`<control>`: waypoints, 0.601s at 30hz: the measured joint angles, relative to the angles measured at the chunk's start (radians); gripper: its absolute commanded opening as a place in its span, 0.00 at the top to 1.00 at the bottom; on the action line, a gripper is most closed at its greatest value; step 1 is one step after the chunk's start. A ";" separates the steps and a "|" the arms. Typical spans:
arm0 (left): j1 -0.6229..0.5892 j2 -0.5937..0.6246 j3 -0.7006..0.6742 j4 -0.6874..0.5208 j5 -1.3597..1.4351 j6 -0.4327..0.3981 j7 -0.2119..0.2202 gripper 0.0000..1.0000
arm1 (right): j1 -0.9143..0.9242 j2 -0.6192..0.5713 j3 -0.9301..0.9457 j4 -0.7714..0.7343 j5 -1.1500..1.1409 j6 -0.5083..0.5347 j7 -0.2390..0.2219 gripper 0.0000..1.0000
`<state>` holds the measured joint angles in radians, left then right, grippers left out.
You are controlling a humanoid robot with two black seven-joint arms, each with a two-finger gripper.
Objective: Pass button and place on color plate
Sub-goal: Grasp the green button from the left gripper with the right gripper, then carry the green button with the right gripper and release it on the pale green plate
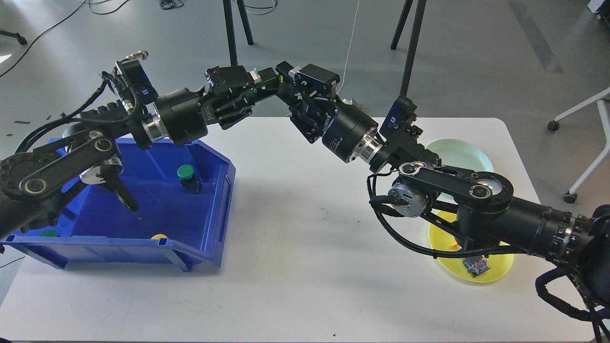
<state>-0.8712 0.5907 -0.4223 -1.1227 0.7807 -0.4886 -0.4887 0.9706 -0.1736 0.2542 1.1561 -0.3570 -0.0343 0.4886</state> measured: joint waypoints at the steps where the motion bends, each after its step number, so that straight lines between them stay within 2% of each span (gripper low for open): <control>1: 0.000 0.000 0.000 0.000 0.000 0.000 0.000 0.82 | 0.000 0.000 0.000 0.000 0.000 0.000 0.000 0.78; 2: 0.000 0.000 0.000 0.000 0.000 0.000 0.000 0.78 | 0.000 0.000 0.000 0.000 0.000 -0.001 0.000 0.78; 6: 0.001 -0.001 0.001 0.000 0.000 0.000 0.000 0.34 | 0.001 0.000 0.000 0.001 0.000 -0.005 0.000 0.80; 18: 0.006 -0.003 -0.004 -0.001 -0.016 0.000 0.000 0.23 | -0.003 -0.004 -0.001 0.005 -0.001 -0.005 0.000 0.82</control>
<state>-0.8654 0.5872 -0.4265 -1.1232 0.7650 -0.4889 -0.4887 0.9679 -0.1780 0.2529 1.1613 -0.3581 -0.0394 0.4887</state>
